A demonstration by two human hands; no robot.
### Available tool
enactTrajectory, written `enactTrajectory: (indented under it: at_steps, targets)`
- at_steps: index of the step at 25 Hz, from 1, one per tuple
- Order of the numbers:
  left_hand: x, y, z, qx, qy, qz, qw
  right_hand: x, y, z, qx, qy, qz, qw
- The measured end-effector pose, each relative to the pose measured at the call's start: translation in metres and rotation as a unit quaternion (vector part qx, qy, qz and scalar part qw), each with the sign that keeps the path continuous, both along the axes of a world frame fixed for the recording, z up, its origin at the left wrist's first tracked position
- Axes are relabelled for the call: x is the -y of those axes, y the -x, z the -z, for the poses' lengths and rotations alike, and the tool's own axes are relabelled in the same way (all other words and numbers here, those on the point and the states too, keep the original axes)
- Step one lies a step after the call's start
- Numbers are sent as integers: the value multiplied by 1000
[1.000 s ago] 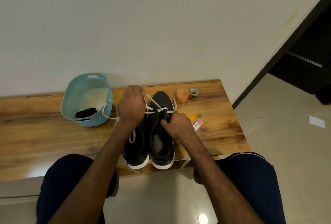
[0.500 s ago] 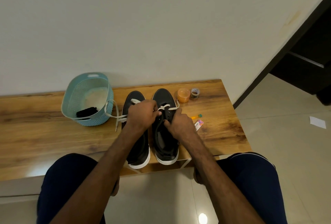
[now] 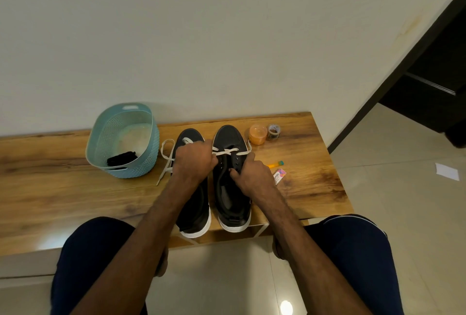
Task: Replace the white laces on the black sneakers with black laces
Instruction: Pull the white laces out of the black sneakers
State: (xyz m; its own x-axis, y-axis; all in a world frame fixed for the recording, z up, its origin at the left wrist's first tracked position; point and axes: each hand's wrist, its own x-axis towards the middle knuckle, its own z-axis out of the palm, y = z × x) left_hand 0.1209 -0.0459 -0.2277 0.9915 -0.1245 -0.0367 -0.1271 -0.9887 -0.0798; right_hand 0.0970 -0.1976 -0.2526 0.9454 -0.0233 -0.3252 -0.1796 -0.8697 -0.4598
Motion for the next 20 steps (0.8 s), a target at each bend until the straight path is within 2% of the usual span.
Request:
enactTrajectory:
  at_steps: [6, 10, 13, 15, 17, 20]
  targets:
    - [-20, -3, -14, -26, -36, -41, 998, 3, -2, 0, -8, 2, 0, 1000]
    - [-47, -3, -32, 5, -71, -111, 991, 5, -3, 1, -16, -6, 3, 1000]
    - [-61, 3, -35, -45, -69, -147, 986, 5, -3, 0, -18, -7, 2, 1000]
    - [-54, 6, -33, -44, -7, -115, 992, 4, -5, 1, -22, -13, 6, 1000]
    - [-28, 5, -28, 12, 78, -30, 996, 4, -5, 0, -23, -14, 8, 1000]
    - [14, 2, -12, 9, 119, 39, 992, 4, -4, 0, -17, -5, 2, 1000]
